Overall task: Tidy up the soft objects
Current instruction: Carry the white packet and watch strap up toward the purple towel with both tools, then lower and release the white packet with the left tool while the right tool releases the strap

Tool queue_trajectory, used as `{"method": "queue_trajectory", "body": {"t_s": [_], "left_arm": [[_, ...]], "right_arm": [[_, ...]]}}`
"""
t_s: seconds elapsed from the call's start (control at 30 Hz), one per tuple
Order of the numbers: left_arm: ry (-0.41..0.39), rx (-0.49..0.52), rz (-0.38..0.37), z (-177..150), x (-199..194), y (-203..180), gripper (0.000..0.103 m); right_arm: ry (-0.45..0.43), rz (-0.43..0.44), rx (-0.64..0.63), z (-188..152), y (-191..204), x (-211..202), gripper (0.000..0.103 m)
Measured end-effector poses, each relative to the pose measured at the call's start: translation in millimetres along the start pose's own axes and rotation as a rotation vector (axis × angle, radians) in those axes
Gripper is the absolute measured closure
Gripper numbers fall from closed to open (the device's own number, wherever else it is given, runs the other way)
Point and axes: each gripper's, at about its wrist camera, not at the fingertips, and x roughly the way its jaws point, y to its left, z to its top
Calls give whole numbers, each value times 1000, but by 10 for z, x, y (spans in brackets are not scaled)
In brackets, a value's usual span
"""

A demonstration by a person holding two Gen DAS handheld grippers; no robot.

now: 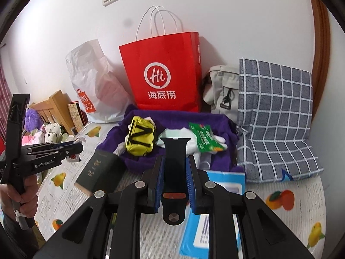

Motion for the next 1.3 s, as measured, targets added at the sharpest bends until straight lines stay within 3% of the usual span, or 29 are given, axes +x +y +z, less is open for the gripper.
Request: {"method": "queue_trajectory", "body": {"t_s": [0.23,0.43,0.63,0.77,0.97,1.3], "left_arm": [[5,-15,-4,243,122,83,85],[-8,60,75,476,270,15,85],[17,80,88,647,563,57,85],[61,50,46,718,781,172,85],[135,15,46,729,1105,297,85],[207,-1,2,661,1352,355,84]], "right_arm": [[-12,12,-19,278,40,228,83],[-2,46,-32,504,97,482,83],[4,62,-36,689,91,779,83],[39,66,-19,636,36,1052,83],[132,76,-12,520,-20,1450,83],[223,54,-18,345,15,1831,83]]}}
